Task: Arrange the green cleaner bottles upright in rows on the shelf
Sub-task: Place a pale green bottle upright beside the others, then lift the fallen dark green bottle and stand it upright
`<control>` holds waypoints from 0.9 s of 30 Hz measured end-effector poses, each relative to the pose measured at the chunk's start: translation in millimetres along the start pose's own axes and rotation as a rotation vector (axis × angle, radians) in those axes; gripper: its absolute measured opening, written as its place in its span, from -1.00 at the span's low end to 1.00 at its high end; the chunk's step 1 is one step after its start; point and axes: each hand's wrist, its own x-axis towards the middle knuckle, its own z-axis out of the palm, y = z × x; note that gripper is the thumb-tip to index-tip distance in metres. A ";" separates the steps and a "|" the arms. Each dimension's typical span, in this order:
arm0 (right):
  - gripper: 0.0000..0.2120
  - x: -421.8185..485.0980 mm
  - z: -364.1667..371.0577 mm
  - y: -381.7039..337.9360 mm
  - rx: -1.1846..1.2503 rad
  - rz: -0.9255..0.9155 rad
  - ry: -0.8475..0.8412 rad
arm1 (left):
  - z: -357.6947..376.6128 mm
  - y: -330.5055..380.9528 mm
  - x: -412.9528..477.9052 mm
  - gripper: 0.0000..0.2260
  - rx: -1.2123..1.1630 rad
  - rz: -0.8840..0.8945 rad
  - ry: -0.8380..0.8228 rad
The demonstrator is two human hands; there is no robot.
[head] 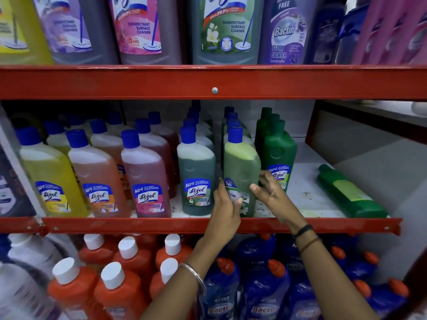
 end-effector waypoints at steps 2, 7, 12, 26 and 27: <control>-0.80 0.5 -2.2 1.7 -0.048 -0.015 0.016 | 5.3 -0.8 2.9 -0.39 0.006 -0.021 0.045; -0.66 6.0 -6.1 0.9 -0.182 -0.048 0.036 | 16.1 -4.5 1.5 -0.43 0.098 0.008 0.209; -0.62 5.6 -6.3 4.4 -0.238 -0.088 0.121 | 22.3 -3.8 0.4 -0.45 0.135 0.006 0.275; -0.82 -22.7 -153.3 30.4 -0.574 0.049 0.561 | 149.3 85.8 40.4 -0.80 0.001 0.214 -0.036; -0.80 -24.3 -166.4 35.8 -0.635 0.115 0.592 | 164.4 90.8 48.9 -0.80 -0.017 0.097 -0.134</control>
